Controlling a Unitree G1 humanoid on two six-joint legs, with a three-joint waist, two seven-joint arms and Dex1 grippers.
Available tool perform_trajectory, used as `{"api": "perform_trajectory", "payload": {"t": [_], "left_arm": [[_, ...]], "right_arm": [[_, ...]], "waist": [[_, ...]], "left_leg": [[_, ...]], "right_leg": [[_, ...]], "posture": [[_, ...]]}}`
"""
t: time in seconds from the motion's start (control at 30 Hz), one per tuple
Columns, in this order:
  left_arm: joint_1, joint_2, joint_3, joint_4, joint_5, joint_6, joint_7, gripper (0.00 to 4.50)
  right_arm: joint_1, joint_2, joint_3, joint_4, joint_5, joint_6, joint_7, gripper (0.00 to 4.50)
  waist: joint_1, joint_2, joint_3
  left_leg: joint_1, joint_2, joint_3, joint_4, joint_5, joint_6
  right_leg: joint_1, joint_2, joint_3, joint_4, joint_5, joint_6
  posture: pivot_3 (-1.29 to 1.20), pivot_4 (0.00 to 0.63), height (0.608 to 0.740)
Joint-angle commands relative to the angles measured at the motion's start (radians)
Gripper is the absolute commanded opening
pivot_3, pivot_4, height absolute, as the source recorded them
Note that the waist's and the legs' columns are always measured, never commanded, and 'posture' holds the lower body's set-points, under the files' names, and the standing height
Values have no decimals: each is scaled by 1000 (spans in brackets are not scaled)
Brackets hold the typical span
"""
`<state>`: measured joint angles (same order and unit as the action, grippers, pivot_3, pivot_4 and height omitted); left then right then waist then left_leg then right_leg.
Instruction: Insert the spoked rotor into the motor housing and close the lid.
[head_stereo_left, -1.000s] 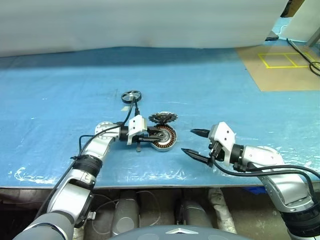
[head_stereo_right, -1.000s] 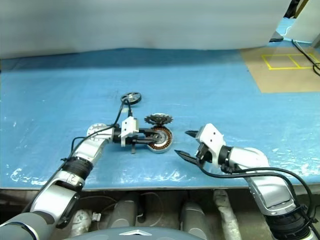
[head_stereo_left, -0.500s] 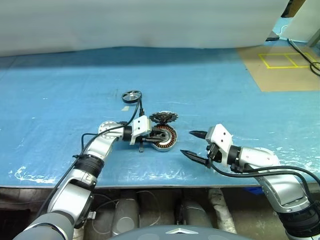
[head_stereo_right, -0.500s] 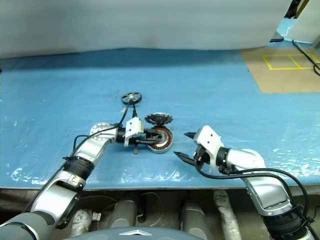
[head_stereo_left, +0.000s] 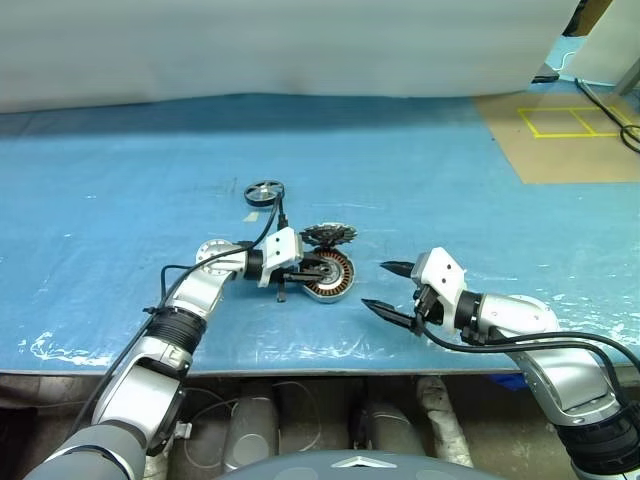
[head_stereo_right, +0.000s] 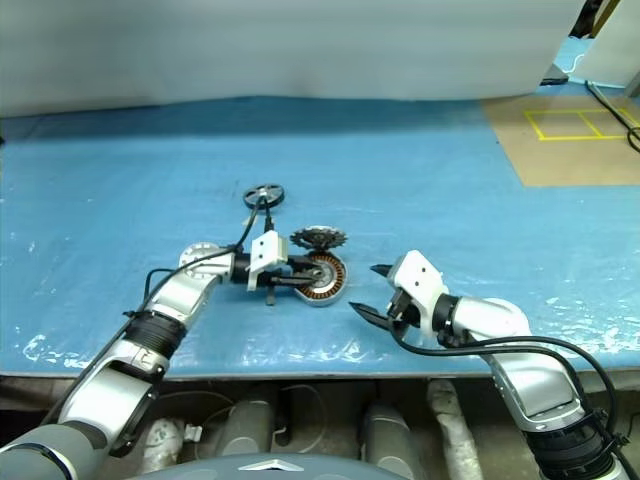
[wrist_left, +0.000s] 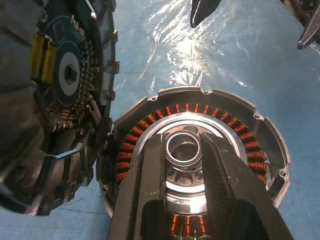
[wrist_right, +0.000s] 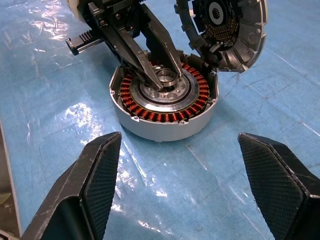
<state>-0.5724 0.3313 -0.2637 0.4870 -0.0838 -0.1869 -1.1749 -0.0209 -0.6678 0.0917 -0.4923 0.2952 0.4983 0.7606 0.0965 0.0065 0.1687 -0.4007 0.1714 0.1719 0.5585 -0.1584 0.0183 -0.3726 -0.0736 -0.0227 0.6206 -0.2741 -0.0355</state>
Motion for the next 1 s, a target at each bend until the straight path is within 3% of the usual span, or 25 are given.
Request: {"api": "perform_trajectory", "payload": {"t": [0.03, 0.37, 0.6, 0.87, 1.0], "left_arm": [[9, 6, -16, -26, 5, 11, -14, 696], [10, 18, -22, -34, 19, 46, -6, 696], [19, 23, -25, -43, 37, 44, 29, 2938], [5, 49, 15, -121, -22, 98, 4, 2938], [57, 87, 84, -262, -183, 224, -71, 2938]], "right_arm": [[-11, -3, 0, -36, -4, -6, -3, 3888], [-23, 4, 9, -26, -23, -9, -8, 3888], [-38, 7, 9, -22, -26, -4, -7, 3888], [-44, 14, 13, -3, -29, -20, -2, 3888], [-66, 39, -13, -12, 42, 8, 19, 3888]], "waist": [[0, 0, 0], [0, 0, 0], [0, 0, 0], [-2, 0, 0], [-5, 0, 0]], "left_leg": [[0, 0, 0, 0, 0, 0], [0, 0, 0, 0, 0, 0], [0, 0, 0, 0, 0, 0], [-1, 0, 0, -1, 0, 0], [-2, 0, 0, -1, 0, 0]], "right_leg": [[0, 0, 0, 0, 0, 0], [0, 0, 0, 0, 0, 0], [0, 0, 0, 0, 0, 0], [-1, 0, 0, 0, 0, 0], [-4, 0, 0, 0, 0, 0]], "posture": [[0, 150, 740], [0, 150, 740], [0, 150, 740], [0, 150, 740], [0, 150, 740]]}}
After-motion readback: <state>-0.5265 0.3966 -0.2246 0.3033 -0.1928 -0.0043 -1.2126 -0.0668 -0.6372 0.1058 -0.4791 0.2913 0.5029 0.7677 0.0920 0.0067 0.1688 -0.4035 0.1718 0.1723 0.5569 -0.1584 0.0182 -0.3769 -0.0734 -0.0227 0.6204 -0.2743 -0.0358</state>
